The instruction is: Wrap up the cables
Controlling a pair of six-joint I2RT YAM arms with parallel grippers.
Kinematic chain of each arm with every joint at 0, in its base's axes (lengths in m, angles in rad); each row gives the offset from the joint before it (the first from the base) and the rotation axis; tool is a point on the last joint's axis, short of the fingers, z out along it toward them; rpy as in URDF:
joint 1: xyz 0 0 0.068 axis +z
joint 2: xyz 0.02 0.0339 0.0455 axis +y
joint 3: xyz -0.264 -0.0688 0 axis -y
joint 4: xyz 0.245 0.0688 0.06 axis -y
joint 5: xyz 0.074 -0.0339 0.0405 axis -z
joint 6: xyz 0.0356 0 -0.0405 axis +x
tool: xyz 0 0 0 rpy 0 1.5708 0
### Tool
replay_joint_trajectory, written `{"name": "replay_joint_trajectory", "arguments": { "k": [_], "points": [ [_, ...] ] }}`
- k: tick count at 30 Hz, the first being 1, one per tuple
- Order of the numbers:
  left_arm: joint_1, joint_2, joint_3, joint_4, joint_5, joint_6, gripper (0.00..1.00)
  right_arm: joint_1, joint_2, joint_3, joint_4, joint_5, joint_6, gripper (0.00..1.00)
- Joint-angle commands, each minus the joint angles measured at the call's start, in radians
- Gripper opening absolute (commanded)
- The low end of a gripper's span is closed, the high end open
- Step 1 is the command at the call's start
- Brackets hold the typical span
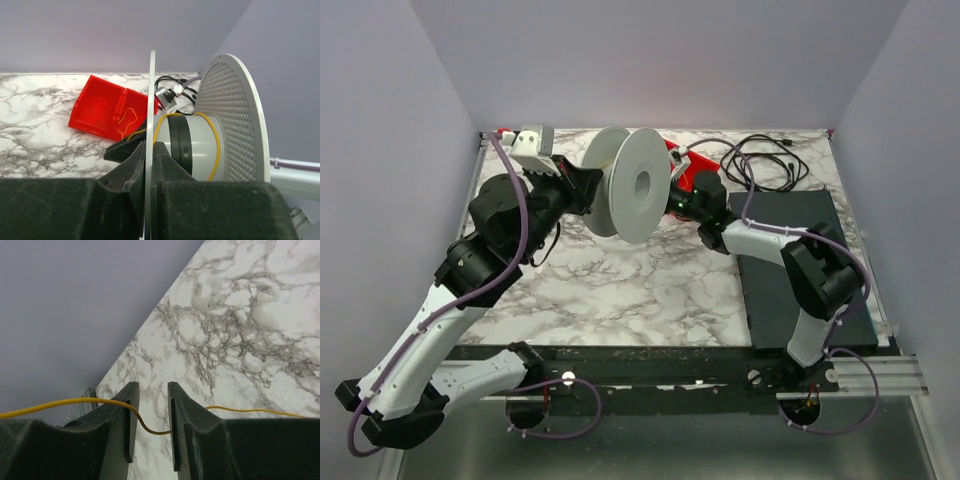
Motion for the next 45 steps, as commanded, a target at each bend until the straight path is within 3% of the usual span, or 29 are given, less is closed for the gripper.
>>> {"name": "replay_joint_trajectory", "arguments": {
  "k": [1,9,22,27,36,42,45],
  "points": [
    [-0.001,0.015,0.041,0.125,-0.111,-0.042,0.00,0.026,-0.002,-0.084,0.141,-0.099,0.079,0.36],
    [0.003,0.086,0.079,0.101,-0.266,-0.058,0.00,0.072,-0.053,-0.213,0.283,-0.151,0.172,0.35],
    [0.052,0.168,0.047,0.148,-0.424,-0.042,0.00,0.160,-0.210,-0.335,0.255,-0.142,0.174,0.17],
    [0.079,0.204,0.032,0.166,-0.459,-0.008,0.00,0.188,-0.328,-0.324,0.007,-0.073,0.055,0.01],
    [0.095,0.279,-0.025,0.203,-0.457,0.071,0.00,0.213,-0.517,-0.105,-0.608,0.164,-0.258,0.01],
    [0.075,0.308,-0.065,0.176,-0.371,0.097,0.00,0.213,-0.511,0.067,-0.822,0.370,-0.430,0.01],
    [0.033,0.321,-0.053,0.079,-0.302,0.153,0.00,0.213,-0.488,0.151,-0.884,0.544,-0.533,0.01]
  ]
}}
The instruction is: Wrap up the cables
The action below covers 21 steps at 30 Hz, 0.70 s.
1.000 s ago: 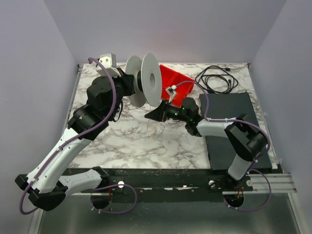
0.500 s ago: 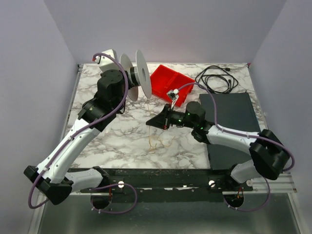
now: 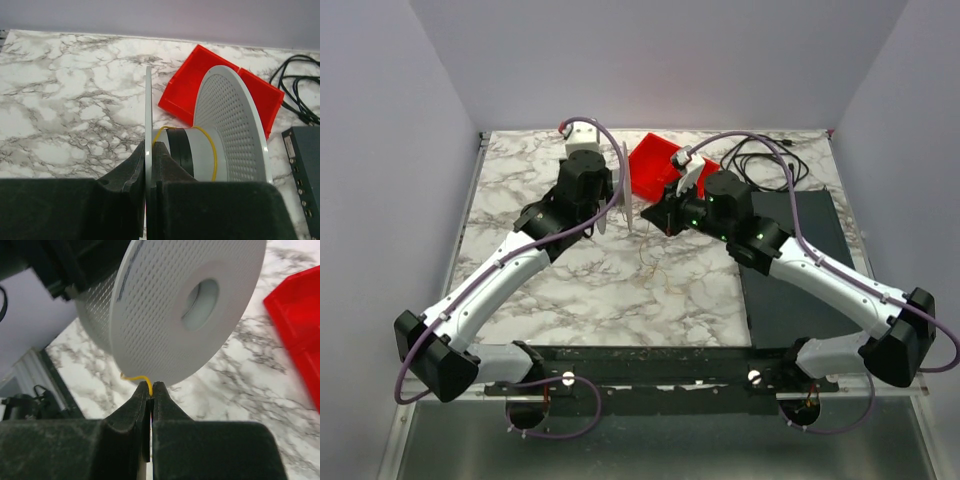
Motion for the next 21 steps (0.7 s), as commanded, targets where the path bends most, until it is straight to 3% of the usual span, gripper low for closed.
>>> {"name": "replay_joint_trajectory", "arguments": {
  "k": [1,10,21],
  "points": [
    [-0.044,-0.008,0.022,-0.043,0.098,0.068,0.00,0.005,0.019,0.103,-0.139,0.257,-0.171,0.01],
    [-0.104,-0.034,-0.008,-0.139,0.201,0.116,0.00,0.005,0.047,0.136,-0.094,0.412,-0.229,0.01],
    [-0.113,-0.014,0.057,-0.235,0.221,0.073,0.00,0.005,0.067,0.115,-0.037,0.538,-0.125,0.17]
  ]
}}
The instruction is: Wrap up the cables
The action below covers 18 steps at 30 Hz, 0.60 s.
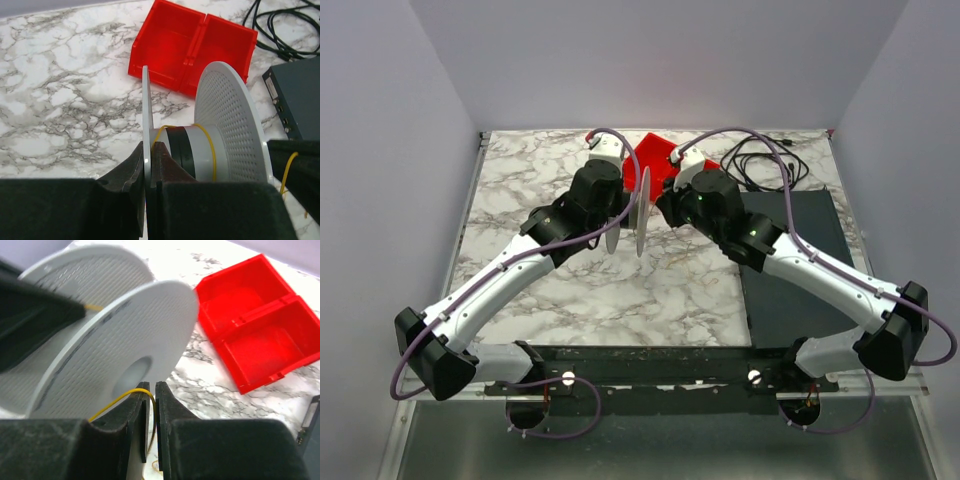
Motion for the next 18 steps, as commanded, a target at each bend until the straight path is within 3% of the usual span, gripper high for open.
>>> {"name": "replay_joint_trajectory", "arguments": {
  "k": [1,18],
  "points": [
    [-0.020,-0.014,0.061,-0.145,0.082,0.013,0.00,-0.030,0.011,0.014,0.108,0.208,0.066,0.18],
    [-0.048,0.025,0.083,-0.202,0.149,0.023,0.00,-0.030,0.060,0.101,0.124,0.279,0.131,0.15]
  ]
}}
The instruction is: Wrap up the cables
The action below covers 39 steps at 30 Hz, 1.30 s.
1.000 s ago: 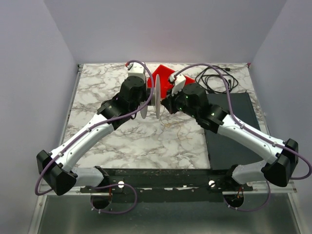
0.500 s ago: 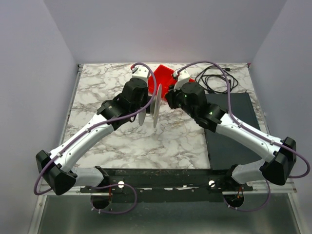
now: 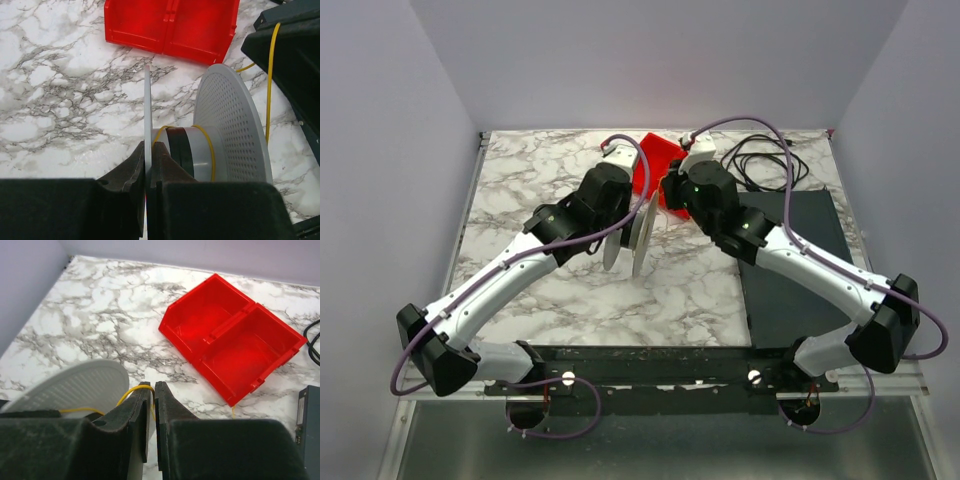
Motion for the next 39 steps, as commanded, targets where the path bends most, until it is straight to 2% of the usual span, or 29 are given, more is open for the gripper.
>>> {"name": "replay_joint_trajectory", "arguments": {
  "k": [1,10,16,22,26,30,34,39],
  "points": [
    [-0.008,0.009,0.029,-0.006,0.057,0.020,0.00,-0.013,0.002,0.080,0.021,0.054,0.018,0.14],
    [-0.008,0.009,0.022,0.002,0.064,0.031,0.00,-0.013,0.034,0.137,-0.016,0.063,-0.001,0.12],
    [-0.007,-0.077,-0.008,0.022,0.079,0.035,0.00,-0.017,0.088,0.121,-0.014,0.108,-0.042,0.13],
    [-0.009,-0.165,-0.020,0.016,0.072,0.031,0.00,-0.047,0.128,0.114,0.001,0.049,-0.033,0.15],
    [-0.007,-0.209,-0.028,0.018,0.059,0.015,0.00,-0.081,0.157,0.122,-0.004,-0.037,-0.010,0.19],
    [-0.007,-0.246,-0.017,0.022,0.028,-0.012,0.00,-0.129,0.176,0.096,0.011,-0.185,0.037,0.21],
    [-0.006,-0.266,0.028,0.011,0.016,-0.049,0.00,-0.166,0.174,0.019,0.097,-0.374,0.085,0.29],
    [-0.006,-0.265,0.125,-0.021,-0.002,-0.092,0.00,-0.166,0.182,-0.068,0.244,-0.526,0.138,0.40]
  ]
}}
